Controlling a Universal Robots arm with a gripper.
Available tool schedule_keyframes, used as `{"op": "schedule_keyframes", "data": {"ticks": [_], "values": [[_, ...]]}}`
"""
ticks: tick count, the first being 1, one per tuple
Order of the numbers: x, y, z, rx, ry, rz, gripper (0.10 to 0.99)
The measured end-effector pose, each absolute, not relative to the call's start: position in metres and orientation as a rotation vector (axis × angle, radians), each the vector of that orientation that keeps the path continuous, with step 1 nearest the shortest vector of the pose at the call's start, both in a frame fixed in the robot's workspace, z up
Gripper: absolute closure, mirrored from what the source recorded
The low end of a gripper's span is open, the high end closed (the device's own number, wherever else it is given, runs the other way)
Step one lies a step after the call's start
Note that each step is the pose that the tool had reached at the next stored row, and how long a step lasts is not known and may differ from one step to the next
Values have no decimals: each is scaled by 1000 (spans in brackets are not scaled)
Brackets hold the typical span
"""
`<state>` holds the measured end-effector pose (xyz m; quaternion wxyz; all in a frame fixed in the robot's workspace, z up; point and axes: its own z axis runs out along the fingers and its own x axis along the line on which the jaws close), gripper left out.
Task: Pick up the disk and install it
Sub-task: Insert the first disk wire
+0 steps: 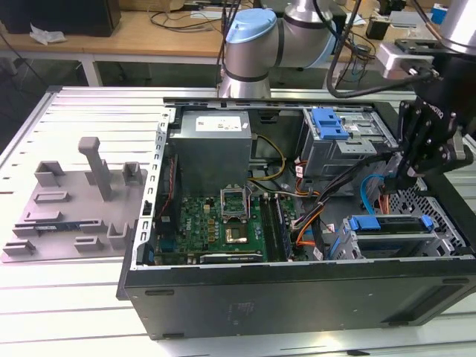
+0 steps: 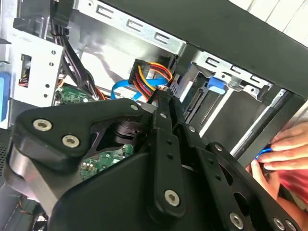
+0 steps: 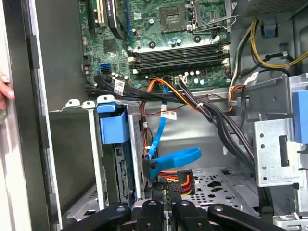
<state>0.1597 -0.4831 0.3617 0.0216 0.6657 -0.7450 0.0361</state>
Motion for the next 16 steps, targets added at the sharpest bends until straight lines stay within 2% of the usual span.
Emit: {"op": "schedule_keyframes", "data": {"ticks": [2,10,16], "values": [[160,-490,362,2076,-2323,81,922],[162,-508,362,2094,-2308,71,922],[162,-509,362,2090,-2265,113,922]]}}
